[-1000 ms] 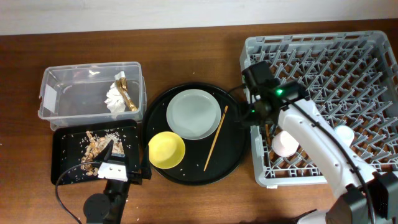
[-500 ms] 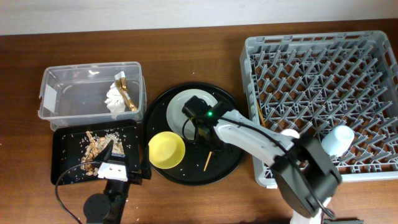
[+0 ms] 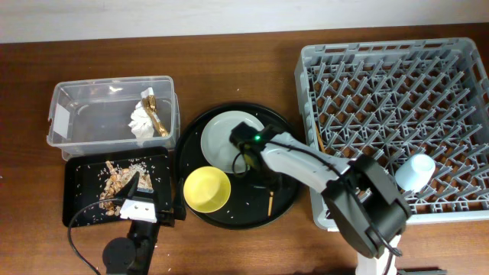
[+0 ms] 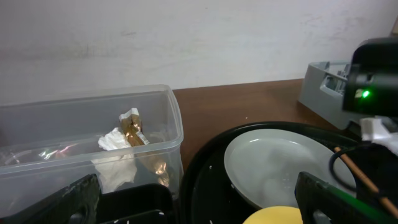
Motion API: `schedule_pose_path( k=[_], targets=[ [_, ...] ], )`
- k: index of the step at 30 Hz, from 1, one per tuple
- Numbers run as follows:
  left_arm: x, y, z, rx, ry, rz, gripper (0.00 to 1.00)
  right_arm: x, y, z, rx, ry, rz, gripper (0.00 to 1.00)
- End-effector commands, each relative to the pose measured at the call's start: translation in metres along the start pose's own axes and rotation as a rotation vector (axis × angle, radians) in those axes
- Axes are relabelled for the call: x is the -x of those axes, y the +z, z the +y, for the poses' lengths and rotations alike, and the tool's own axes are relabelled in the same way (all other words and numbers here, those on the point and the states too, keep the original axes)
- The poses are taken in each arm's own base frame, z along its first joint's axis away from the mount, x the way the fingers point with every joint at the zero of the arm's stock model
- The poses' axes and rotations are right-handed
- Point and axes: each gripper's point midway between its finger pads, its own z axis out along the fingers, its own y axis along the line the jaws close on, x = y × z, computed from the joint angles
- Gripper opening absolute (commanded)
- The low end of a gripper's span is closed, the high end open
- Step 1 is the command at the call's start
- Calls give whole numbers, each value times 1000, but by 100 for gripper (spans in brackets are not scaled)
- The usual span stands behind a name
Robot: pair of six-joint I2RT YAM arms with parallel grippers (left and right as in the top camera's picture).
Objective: Sort waste into correct bins and load items into the dishwasher rack
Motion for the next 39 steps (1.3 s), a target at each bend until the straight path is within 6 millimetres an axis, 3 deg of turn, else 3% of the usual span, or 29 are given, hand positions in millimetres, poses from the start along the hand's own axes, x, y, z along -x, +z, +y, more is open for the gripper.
schedule_pose_path(
  k=[1,5,9,10,14,16,18,21,23,24,25,27,28,30,32,33,36,38,39],
  targets=[
    [-1,0,-2,-14,15,-1,99,25,-43,-15,76,-73,-108,4],
    [-1,0,-2,-14,15,-1,99,52,-98,-36,162,-189,-254,4],
    [-1,0,-2,-14,16,-1,99,89,-140,-97,166,-153,-404,4],
    [-2,0,-2,-14,16,0,99,99,-143,-117,162,-152,-420,4],
    [-1,0,-2,-14,15,-1,99,110,-120,-143,153,-280,-351,4],
    [-2,0,-2,-14,15,0,99,110,-100,-139,169,-297,-282,8],
    [-1,0,-2,-14,16,-1,99,106,-95,-130,175,-353,-261,17],
    [-1,0,-2,-14,15,-1,99,100,-128,-105,260,-406,-328,30],
    [-2,0,-2,-14,15,0,99,97,-149,-97,276,-429,-382,33],
    [-2,0,-2,-14,15,0,99,95,-158,-94,285,-443,-408,41],
    [-1,0,-2,-14,15,-1,99,90,-176,-83,322,-471,-448,64],
    [-1,0,-2,-14,15,-1,99,81,-195,-60,437,-523,-483,60],
    [-1,0,-2,-14,15,-1,99,64,-204,-31,589,-564,-445,57],
    [-1,0,-2,-14,15,-1,99,40,-186,1,634,-513,-317,57],
    [-1,0,-2,-14,15,-1,99,6,-143,44,550,-524,-202,57],
    [-1,0,-2,-14,15,-1,99,1,-123,56,475,-483,-185,57],
    [-1,0,-2,-14,15,-1,99,-9,-79,89,427,-384,-115,48],
    [-1,0,-2,-14,15,-1,99,-13,-53,93,383,-358,-65,47],
    [-1,0,-2,-14,15,-1,99,-17,-33,94,353,-360,-19,37]
  ],
)
